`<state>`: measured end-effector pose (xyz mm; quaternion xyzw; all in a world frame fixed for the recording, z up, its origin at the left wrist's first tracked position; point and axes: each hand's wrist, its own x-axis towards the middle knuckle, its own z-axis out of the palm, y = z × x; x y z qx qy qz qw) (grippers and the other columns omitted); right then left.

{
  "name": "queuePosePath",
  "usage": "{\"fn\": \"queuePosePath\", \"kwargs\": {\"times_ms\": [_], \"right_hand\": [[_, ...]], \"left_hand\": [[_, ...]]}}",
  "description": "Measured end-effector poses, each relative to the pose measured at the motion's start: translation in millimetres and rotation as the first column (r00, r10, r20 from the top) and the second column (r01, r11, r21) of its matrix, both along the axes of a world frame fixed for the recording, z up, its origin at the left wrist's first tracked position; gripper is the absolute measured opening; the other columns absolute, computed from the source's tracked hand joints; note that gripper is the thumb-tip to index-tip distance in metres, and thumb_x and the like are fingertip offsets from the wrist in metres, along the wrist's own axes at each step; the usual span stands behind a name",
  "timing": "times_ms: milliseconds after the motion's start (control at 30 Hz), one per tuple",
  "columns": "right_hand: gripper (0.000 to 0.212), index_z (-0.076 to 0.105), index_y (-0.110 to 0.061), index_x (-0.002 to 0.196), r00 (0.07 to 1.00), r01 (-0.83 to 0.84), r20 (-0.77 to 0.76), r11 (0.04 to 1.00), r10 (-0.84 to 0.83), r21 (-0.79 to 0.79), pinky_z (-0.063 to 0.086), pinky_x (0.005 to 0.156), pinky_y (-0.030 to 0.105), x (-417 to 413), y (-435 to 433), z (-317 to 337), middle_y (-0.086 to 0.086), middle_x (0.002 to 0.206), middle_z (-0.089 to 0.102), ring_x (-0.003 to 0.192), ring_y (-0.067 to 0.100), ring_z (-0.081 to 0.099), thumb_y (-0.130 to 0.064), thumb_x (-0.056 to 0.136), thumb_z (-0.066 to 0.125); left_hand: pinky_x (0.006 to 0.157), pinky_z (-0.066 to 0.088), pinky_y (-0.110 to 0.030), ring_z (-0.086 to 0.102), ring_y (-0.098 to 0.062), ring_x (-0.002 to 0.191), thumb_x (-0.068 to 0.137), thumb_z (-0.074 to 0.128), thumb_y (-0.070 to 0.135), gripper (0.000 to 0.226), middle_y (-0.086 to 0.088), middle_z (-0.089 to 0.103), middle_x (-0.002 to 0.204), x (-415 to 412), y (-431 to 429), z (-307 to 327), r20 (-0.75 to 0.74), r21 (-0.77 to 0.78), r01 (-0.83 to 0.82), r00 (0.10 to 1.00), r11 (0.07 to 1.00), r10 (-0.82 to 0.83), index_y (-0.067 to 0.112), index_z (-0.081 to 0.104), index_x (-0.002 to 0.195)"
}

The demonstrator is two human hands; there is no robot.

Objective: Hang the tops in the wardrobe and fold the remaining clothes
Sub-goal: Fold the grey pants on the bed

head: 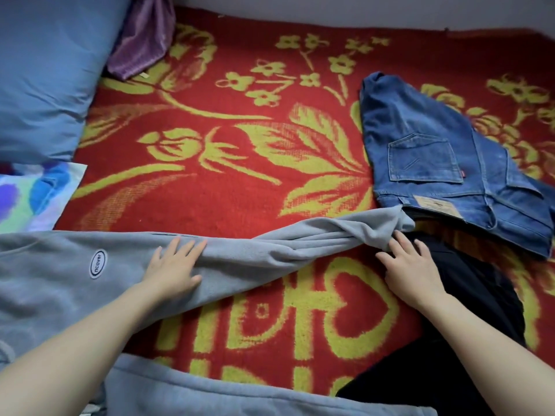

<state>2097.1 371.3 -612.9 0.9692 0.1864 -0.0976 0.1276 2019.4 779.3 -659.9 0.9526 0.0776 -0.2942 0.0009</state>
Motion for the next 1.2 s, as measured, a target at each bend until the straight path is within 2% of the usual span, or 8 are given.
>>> {"fn": "queuePosePath", "kwargs": {"times_ms": [100, 333, 400, 533, 700, 933, 1100, 1200], "right_hand": [[0.046, 0.046, -0.024, 0.136, 0.996, 0.077, -0.039, 0.996, -0.074, 0.055, 0.01, 0.113, 0.04, 1.0, -2.5, -6.7, -0.003, 0.149, 0.032, 0.144, 0.015, 0.014, -0.022, 0.09, 0.051], [0.042, 0.059, 0.006, 0.119, 0.977, 0.128, 0.035, 0.711, -0.209, 0.692, 0.023, 0.085, -0.006, 8.8, -12.2, 81.4, 0.014, 0.115, 0.053, 0.111, 0.011, 0.055, 0.012, 0.077, 0.063], [0.039, 0.062, -0.005, 0.117, 0.965, 0.107, 0.071, 0.627, -0.252, 0.772, 0.025, 0.085, -0.007, 6.5, -20.9, 102.8, 0.0, 0.111, 0.049, 0.1, -0.019, 0.046, -0.003, 0.078, 0.058], [0.041, 0.064, -0.014, 0.115, 0.849, 0.28, -0.002, 0.447, -0.529, 0.85, 0.038, 0.091, 0.009, 30.4, -25.9, 95.2, 0.003, 0.115, 0.056, 0.097, 0.009, 0.057, -0.014, 0.076, 0.052], [0.052, 0.04, 0.001, 0.139, 0.69, 0.674, -0.211, 0.507, -0.693, 0.537, 0.024, 0.11, 0.041, 31.7, -16.1, 24.9, 0.031, 0.142, 0.03, 0.132, 0.04, 0.028, -0.02, 0.093, 0.055], [0.056, 0.07, 0.001, 0.093, 0.996, 0.063, 0.04, 0.97, -0.075, 0.235, 0.054, 0.057, 0.044, -63.8, 1.0, -24.6, 0.027, 0.096, 0.064, 0.079, 0.042, 0.064, -0.018, 0.045, 0.093], [0.046, 0.069, -0.003, 0.106, 0.992, 0.055, 0.108, 0.998, -0.059, 0.039, 0.047, 0.052, 0.041, -82.4, -27.6, -33.4, 0.026, 0.087, 0.062, 0.073, 0.039, 0.063, -0.004, 0.068, 0.044], [0.046, 0.07, 0.0, 0.1, 0.991, 0.107, 0.079, 0.994, -0.106, -0.001, 0.046, 0.049, 0.042, -76.6, -29.8, -27.4, 0.023, 0.074, 0.061, 0.065, 0.038, 0.062, 0.012, 0.056, 0.07]], "left_hand": [[0.111, 0.018, -0.048, 0.024, -0.021, 0.137, 0.089, 0.045, 0.043, 0.076, 0.001, 0.037, 0.144, 4.3, -2.9, -3.4, -0.031, 0.025, -0.003, 1.0, 1.0, 0.004, 0.029, 0.001, 0.149], [0.083, 0.029, -0.03, 0.047, -0.018, 0.096, 0.078, 0.055, 0.028, 0.03, 0.019, 0.063, 0.091, 12.7, 20.0, 52.3, 0.279, -0.293, 0.012, 0.957, 0.956, 0.074, 0.034, 0.07, 0.102], [0.074, 0.029, -0.028, 0.044, -0.011, 0.08, 0.059, 0.047, 0.042, 0.035, 0.026, 0.061, 0.073, 8.0, 41.9, 81.7, 0.331, -0.558, 0.024, 0.923, 0.829, 0.195, 0.045, 0.068, 0.086], [0.075, 0.035, -0.037, 0.048, -0.025, 0.085, 0.056, 0.049, 0.041, 0.055, 0.008, 0.06, 0.08, 13.0, 52.9, 86.4, 0.465, -0.451, 0.085, 0.872, 0.888, 0.152, 0.043, 0.063, 0.109], [0.111, 0.018, -0.037, 0.005, -0.023, 0.143, 0.079, 0.059, 0.057, 0.101, -0.006, 0.002, 0.156, -10.8, 3.0, 30.9, 0.04, 0.032, 0.148, 0.988, 0.988, -0.15, 0.03, -0.01, 0.148], [0.113, 0.012, -0.041, -0.002, -0.026, 0.144, 0.085, 0.045, 0.062, 0.086, -0.011, -0.006, 0.157, -60.7, -23.3, -9.0, 0.071, 0.149, 0.148, 0.984, 0.978, -0.16, 0.035, -0.007, 0.148], [0.111, 0.019, -0.042, 0.003, -0.028, 0.144, 0.085, 0.054, 0.048, 0.085, -0.012, -0.003, 0.157, -71.9, -15.9, -9.4, 0.055, 0.172, 0.117, 0.99, 0.978, -0.128, 0.034, -0.001, 0.149], [0.1, 0.034, -0.035, 0.016, -0.025, 0.141, 0.085, 0.055, 0.029, 0.086, -0.007, 0.0, 0.158, -73.7, -1.7, -5.0, 0.047, 0.171, 0.118, 0.991, 0.978, -0.128, 0.033, -0.002, 0.149]]}}
